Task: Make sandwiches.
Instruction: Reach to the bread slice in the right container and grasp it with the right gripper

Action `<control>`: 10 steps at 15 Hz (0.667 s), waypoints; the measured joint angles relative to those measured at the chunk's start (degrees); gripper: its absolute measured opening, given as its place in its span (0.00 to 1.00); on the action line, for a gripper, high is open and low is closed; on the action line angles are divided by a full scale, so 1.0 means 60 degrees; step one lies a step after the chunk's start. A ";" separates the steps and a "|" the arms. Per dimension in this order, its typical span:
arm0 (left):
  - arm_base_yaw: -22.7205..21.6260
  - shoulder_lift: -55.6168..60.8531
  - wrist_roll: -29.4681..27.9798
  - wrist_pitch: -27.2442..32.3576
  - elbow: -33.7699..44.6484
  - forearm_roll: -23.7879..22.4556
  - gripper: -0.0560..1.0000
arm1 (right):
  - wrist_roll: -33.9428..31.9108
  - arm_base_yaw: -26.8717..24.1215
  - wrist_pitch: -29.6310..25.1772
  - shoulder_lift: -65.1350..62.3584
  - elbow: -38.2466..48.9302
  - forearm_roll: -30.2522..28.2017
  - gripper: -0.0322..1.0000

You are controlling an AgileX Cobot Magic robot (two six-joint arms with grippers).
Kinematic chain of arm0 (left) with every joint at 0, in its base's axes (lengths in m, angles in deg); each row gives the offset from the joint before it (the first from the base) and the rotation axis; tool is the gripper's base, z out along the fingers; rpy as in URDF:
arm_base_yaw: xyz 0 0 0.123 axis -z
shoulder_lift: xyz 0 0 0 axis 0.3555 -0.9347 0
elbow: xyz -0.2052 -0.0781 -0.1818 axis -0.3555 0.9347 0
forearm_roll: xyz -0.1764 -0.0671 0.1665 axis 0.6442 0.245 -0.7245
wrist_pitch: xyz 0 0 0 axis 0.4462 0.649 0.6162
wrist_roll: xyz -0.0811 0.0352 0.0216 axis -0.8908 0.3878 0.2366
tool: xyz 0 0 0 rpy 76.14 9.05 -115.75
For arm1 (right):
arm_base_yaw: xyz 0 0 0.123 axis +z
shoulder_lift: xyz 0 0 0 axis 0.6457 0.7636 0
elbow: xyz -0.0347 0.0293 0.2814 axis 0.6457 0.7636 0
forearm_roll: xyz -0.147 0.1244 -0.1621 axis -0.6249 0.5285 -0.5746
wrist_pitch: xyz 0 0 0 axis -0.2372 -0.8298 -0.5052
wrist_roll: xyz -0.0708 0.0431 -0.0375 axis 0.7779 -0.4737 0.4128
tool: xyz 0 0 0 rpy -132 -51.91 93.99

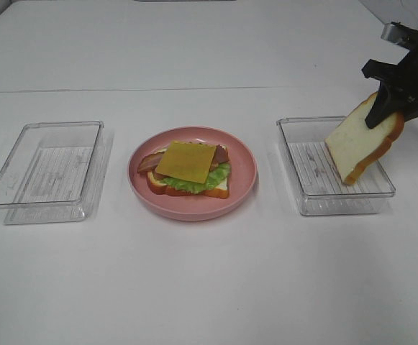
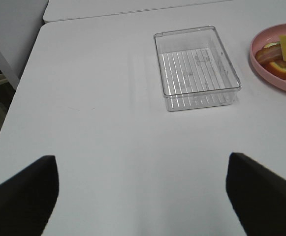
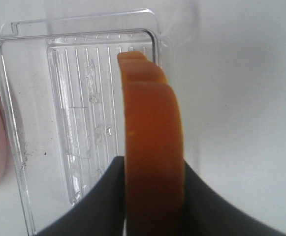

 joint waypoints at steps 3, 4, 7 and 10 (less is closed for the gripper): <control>0.0000 0.0000 0.0000 0.0000 0.0000 0.0000 0.85 | 0.0000 0.0000 -0.0048 0.0000 0.0000 0.0057 0.25; 0.0000 0.0000 0.0000 0.0000 0.0000 0.0000 0.85 | 0.0000 0.0000 -0.0048 0.0000 0.0000 0.0067 0.25; 0.0000 0.0000 0.0000 0.0000 0.0000 0.0000 0.85 | -0.0029 0.0000 -0.0095 0.0000 0.0000 0.0076 0.25; 0.0000 0.0000 0.0000 0.0000 0.0000 0.0000 0.85 | -0.0048 0.0000 -0.0334 -0.0095 0.0000 0.0076 0.25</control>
